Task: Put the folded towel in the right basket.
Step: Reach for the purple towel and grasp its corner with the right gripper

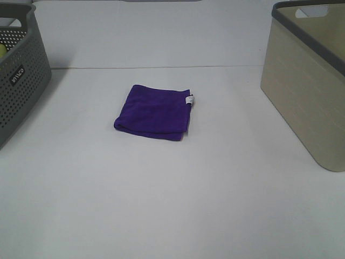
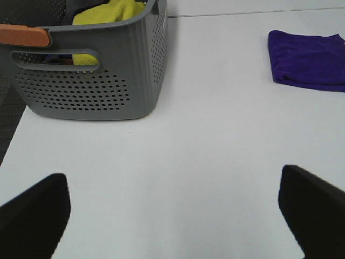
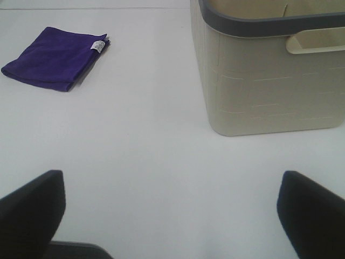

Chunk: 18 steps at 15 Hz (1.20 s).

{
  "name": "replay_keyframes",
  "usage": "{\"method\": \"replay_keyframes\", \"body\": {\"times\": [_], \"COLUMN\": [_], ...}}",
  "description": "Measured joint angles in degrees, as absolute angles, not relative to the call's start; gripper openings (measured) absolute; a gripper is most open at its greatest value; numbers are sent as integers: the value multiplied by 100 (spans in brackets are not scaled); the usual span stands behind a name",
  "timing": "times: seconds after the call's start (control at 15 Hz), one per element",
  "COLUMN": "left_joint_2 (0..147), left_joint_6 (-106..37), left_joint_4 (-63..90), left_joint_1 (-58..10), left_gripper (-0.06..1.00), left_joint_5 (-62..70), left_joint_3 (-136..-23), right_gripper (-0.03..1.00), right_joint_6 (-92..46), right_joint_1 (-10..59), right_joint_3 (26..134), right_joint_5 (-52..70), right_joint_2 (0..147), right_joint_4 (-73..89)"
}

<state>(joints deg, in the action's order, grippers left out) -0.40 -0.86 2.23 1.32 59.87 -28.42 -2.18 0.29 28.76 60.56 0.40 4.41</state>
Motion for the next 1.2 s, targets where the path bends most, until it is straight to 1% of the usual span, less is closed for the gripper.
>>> {"method": "replay_keyframes", "body": {"times": [1.2], "left_joint_2": [-40], "left_joint_6": [-52], "left_joint_4": [229], "left_joint_1": [132], "left_gripper": [99], "left_joint_5": [5987], "left_joint_3": [-2842], "right_gripper": [98], "right_joint_6": [-223], "right_joint_1": [29], "right_joint_3": [2876], "right_joint_5": [6056], "right_joint_2": [40], "right_joint_4": [413]}}
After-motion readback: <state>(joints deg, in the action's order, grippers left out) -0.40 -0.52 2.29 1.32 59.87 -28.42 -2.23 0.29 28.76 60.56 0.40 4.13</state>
